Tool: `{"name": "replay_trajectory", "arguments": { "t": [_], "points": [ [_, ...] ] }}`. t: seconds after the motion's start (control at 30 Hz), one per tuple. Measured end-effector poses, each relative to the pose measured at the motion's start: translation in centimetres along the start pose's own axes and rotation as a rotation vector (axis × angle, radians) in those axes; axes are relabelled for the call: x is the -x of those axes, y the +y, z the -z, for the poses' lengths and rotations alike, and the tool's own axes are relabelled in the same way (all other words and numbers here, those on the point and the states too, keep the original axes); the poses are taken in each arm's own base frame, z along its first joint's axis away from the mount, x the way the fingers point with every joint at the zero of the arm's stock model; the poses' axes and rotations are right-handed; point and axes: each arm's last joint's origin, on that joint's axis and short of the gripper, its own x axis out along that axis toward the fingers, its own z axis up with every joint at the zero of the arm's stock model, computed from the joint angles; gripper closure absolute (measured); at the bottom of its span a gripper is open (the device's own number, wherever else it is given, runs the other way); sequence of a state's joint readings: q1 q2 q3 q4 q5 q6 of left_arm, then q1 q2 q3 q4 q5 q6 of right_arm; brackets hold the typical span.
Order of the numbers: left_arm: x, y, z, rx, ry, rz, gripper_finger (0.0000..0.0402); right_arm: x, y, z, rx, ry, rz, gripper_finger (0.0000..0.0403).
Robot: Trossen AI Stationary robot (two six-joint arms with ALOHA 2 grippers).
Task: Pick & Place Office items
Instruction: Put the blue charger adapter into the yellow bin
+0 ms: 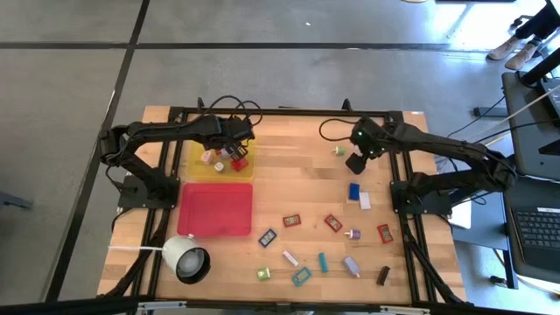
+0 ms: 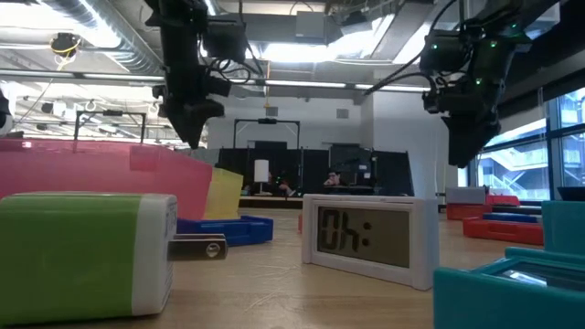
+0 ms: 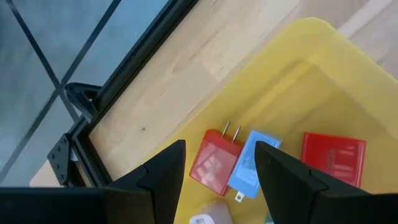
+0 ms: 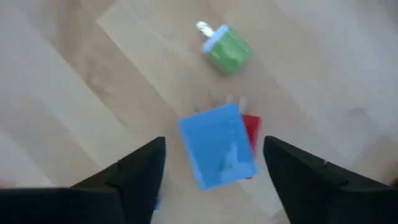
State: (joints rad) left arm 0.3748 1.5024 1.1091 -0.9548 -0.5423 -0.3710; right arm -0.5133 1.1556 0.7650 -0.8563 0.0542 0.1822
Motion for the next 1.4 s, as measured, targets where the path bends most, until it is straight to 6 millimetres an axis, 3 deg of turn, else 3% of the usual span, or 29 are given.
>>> {"name": "replay_trajectory", "arguments": {
  "t": [0.3,0.83,1.03,1.27,1.4],
  "points": [
    [0.0,0.0,-0.1,0.006,-0.008,0.006,0.0212,-1.7,0.1,-0.4,0.012,0.079,0.023,0.005],
    [0.0,-0.1,-0.1,0.005,-0.007,0.008,0.021,-4.8,0.4,-0.7,0.076,0.215,0.047,0.0048],
    [0.0,0.0,-0.1,0.001,-0.006,0.008,0.0213,-5.1,0.4,-0.8,0.103,0.219,0.047,0.0091],
    [0.0,-0.1,-0.3,-0.001,-0.024,0.014,0.0212,-5.0,0.4,-0.9,0.099,0.212,0.047,0.0187],
    [0.0,-0.3,-0.7,0.023,-0.062,0.029,0.0213,-4.6,0.5,-1.5,0.098,0.191,0.044,0.0194]
  ]
}}
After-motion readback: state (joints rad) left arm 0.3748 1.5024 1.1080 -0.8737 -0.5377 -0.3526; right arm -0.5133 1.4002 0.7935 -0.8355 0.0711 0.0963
